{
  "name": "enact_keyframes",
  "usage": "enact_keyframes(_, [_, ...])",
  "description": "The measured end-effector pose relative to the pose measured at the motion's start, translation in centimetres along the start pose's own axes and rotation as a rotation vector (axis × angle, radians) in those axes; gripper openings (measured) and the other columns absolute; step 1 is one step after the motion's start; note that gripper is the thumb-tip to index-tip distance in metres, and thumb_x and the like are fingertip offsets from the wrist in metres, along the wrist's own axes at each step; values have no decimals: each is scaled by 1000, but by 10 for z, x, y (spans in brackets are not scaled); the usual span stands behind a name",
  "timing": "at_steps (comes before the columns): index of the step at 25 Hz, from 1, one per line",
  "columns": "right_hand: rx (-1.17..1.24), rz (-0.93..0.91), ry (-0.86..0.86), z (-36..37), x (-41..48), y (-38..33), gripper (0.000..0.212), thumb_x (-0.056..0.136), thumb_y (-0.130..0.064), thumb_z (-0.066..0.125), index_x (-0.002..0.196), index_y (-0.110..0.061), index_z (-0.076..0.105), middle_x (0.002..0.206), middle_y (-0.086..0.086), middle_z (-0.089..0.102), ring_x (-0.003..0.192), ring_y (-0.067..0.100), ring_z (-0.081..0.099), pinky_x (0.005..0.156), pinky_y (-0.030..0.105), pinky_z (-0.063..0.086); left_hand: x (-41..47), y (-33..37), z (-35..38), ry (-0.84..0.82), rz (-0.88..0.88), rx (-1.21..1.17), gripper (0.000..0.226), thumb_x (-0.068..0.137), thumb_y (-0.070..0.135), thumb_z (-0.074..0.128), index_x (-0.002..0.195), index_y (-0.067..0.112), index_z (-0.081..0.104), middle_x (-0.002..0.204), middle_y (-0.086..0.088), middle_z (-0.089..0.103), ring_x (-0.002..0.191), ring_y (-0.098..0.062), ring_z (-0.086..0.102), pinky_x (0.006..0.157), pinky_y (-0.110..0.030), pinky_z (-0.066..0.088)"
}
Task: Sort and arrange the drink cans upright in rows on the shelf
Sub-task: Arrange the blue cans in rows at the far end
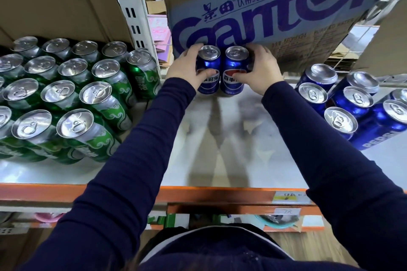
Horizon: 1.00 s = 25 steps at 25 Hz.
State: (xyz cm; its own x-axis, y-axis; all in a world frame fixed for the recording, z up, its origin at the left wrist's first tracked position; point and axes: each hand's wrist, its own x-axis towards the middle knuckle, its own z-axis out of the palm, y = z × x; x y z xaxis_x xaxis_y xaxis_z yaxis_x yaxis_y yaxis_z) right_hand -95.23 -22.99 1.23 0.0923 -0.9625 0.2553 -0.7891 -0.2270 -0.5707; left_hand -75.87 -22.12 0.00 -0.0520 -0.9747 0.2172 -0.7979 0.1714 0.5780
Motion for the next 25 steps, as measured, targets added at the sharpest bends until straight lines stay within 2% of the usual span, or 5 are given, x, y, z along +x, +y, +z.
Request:
enact_keyframes(11, [100,123,-56,5,-18,-4,63,80,-20,70,133,-5,40,130,12,54,119,26,52,95,30,43,-4,13,-3,-14,-55,23,72,82,38,67,138,9,32,139,-16,38,119,-32,49,97,-34,38])
enact_keyframes(16, [154,153,0,-8,-69,-13,45,82,-20,66,125,-13,55,124,5,59,108,18,57,88,21,44,-46,13,2,83,102,19,56,88,30,59,136,9,41,136,-14,42,122,-27,45,100,-29,35])
enact_keyframes(20, [361,204,137,-25,-143,-12,25,83,-8,66,107,-15,64,97,0,65,81,7,61,74,13,49,-97,12,22,6,144,-38,39,87,26,61,122,11,56,124,-8,54,112,-24,52,95,-31,40])
enact_keyframes(23, [289,263,331,-38,-192,3,14,81,-11,67,92,-20,66,76,-3,65,67,11,59,68,27,52,-131,17,43,-102,159,-91,33,86,25,61,117,14,60,115,-4,59,103,-22,58,90,-31,45])
enact_keyframes(25, [119,317,525,-50,-210,15,16,77,-21,72,90,-16,63,74,1,62,66,16,56,66,24,49,-148,24,51,-133,188,-85,31,86,25,61,115,15,62,112,-2,61,100,-20,58,89,-30,46])
